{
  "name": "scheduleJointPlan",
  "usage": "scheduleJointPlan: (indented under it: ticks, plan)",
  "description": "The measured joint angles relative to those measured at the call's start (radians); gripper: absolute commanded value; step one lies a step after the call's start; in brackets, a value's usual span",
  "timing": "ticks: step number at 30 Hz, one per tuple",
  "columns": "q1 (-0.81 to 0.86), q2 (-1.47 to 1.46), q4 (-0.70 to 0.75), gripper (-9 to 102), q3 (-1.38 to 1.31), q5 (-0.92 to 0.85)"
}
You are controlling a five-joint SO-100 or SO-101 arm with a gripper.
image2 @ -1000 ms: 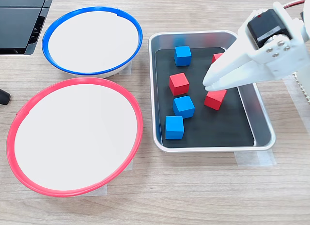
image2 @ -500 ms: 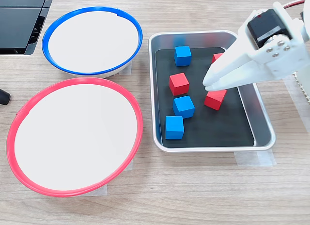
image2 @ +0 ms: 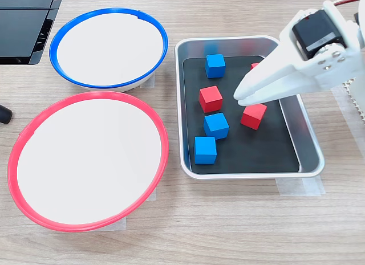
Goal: Move six blocks tray to matching dishes
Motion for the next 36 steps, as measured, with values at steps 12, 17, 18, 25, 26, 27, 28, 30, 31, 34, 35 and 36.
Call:
scheduleJointPlan:
  ticks: [12,17,18,25,26,27,28,30,31,34,35,36]
  plan:
    - [0.064,-0.609,0.267,22,-0.403,-0.816]
    - [0.101,-0.873,0.178,18,-0.443,-0.986]
    - [0.121,-0.919,0.144,18,-0.445,-1.005]
    - [0.135,-1.020,-0.017,10,-0.405,-1.040]
    - [0.124,-1.032,-0.038,8,-0.402,-1.048]
    - [0.124,-1.035,-0.043,7,-0.402,-1.046]
    - [0.126,-1.043,-0.051,8,-0.402,-1.045]
    - [0.117,-1.046,-0.055,3,-0.399,-1.048]
    - [0.114,-1.048,-0.058,1,-0.399,-1.048]
    - [0.101,-1.046,-0.063,6,-0.393,-1.048]
    - [0.097,-1.045,-0.055,5,-0.393,-1.049]
    - [0.092,-1.037,-0.048,0,-0.391,-1.049]
